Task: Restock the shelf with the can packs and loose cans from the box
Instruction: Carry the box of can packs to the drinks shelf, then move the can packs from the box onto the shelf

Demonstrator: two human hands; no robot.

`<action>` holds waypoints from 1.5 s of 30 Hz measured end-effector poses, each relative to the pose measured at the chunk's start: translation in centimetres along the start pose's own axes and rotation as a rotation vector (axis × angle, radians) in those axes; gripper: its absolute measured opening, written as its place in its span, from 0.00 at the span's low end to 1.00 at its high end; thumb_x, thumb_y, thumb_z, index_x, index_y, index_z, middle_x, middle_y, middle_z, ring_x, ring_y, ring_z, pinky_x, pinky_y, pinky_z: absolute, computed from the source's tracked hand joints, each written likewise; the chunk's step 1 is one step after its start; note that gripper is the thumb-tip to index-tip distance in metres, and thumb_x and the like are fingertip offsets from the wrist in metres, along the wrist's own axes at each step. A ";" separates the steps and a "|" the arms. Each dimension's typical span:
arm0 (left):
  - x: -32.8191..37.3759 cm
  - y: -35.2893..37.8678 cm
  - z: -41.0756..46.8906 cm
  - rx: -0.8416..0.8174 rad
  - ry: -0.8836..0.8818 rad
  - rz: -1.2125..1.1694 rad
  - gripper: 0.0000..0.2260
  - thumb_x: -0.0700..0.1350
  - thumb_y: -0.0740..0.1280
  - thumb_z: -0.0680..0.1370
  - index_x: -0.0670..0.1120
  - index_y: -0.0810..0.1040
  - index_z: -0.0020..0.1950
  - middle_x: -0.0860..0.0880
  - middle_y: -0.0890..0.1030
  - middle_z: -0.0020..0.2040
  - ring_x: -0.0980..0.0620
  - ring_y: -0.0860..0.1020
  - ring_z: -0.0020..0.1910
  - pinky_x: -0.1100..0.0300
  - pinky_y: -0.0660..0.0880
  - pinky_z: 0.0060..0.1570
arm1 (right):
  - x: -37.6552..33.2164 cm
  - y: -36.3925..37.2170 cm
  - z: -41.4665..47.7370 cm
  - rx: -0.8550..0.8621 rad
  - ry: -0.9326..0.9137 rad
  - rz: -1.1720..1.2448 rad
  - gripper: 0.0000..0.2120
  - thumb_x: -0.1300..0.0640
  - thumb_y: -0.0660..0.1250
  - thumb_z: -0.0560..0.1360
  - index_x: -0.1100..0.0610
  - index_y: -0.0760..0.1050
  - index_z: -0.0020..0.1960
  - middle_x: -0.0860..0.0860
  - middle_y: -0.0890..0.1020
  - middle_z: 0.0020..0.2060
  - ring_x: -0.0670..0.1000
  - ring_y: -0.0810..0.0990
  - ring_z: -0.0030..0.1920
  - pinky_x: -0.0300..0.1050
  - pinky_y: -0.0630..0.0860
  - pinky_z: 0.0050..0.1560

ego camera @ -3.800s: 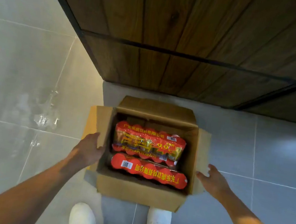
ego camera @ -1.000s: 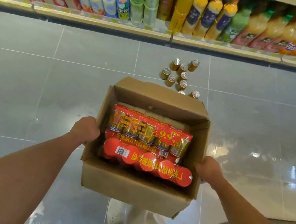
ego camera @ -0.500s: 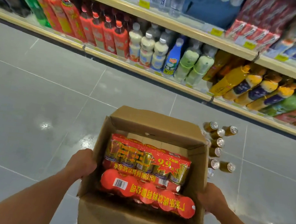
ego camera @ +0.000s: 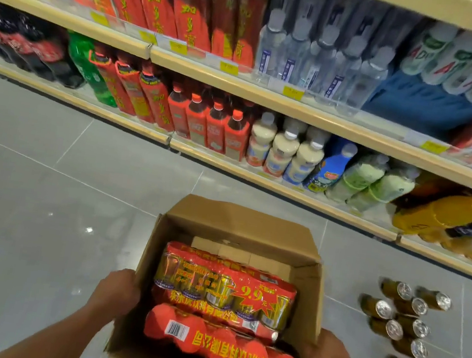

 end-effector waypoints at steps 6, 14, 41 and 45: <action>-1.9 -4.4 11.2 -0.004 -0.002 0.061 0.09 0.47 0.62 0.78 0.47 0.78 0.56 0.47 0.82 0.55 0.48 0.81 0.52 0.61 0.72 0.45 | -10.4 1.4 5.6 -0.023 -0.011 0.087 0.19 0.34 0.65 0.72 0.46 0.79 0.51 0.51 0.85 0.51 0.53 0.83 0.47 0.45 0.79 0.50; -4.7 -7.3 25.1 -0.003 0.025 0.070 0.09 0.47 0.63 0.78 0.46 0.79 0.55 0.46 0.83 0.53 0.49 0.78 0.46 0.60 0.72 0.45 | -21.0 6.1 13.5 -0.009 0.008 0.105 0.21 0.38 0.62 0.78 0.51 0.77 0.61 0.55 0.82 0.59 0.56 0.80 0.54 0.43 0.73 0.50; -9.5 -7.2 35.1 -0.117 -0.018 -0.020 0.08 0.47 0.58 0.81 0.45 0.72 0.55 0.47 0.78 0.44 0.46 0.78 0.42 0.51 0.79 0.47 | -27.5 17.5 18.3 0.020 0.089 0.086 0.17 0.48 0.58 0.82 0.57 0.72 0.64 0.58 0.83 0.53 0.58 0.81 0.48 0.48 0.77 0.48; -9.3 -6.6 35.4 -0.078 0.005 0.023 0.11 0.45 0.59 0.82 0.40 0.74 0.59 0.39 0.80 0.54 0.40 0.79 0.51 0.52 0.74 0.49 | -27.7 18.0 18.4 0.114 0.002 -0.059 0.14 0.52 0.56 0.83 0.60 0.74 0.59 0.57 0.83 0.49 0.58 0.82 0.47 0.53 0.80 0.50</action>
Point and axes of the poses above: each hand's wrist, its own z-axis towards the middle knuckle, its own y-axis out of the palm, x = y × z, the point moved 2 cm from there along z, towards the middle knuckle
